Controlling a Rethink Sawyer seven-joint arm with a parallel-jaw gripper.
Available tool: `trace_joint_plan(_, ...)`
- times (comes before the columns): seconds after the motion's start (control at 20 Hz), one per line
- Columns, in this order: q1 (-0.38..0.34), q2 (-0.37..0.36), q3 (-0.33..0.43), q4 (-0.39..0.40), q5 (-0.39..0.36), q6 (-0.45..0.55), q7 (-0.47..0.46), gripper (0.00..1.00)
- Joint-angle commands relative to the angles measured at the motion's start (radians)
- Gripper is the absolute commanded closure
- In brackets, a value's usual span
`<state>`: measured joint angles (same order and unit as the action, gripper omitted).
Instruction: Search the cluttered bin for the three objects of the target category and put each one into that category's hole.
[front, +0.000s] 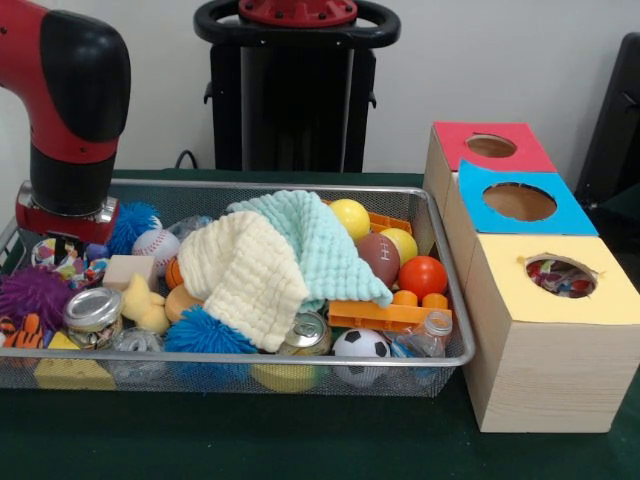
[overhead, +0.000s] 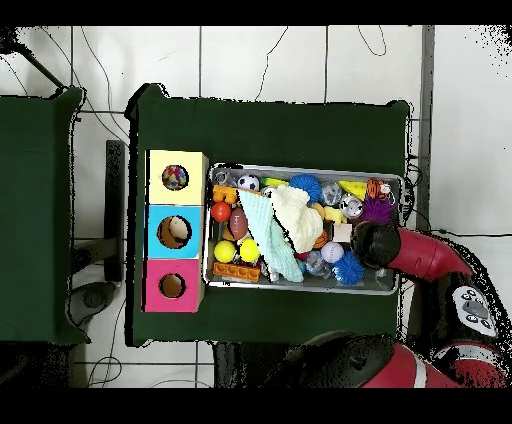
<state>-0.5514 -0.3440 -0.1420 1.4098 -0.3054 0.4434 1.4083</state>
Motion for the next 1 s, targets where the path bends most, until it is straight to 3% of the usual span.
trace_joint_plan(0.05,0.016,0.009,0.082,0.003,0.065,0.062,0.152,1.0)
trace_joint_plan(0.45,0.076,-0.115,0.087,0.003,0.135,0.338,0.106,1.0)
trace_joint_plan(0.75,0.143,-0.171,0.064,-0.044,0.17,0.508,0.139,1.0)
trace_joint_plan(1.0,0.216,-0.208,0.014,-0.069,0.158,0.532,0.204,1.0)
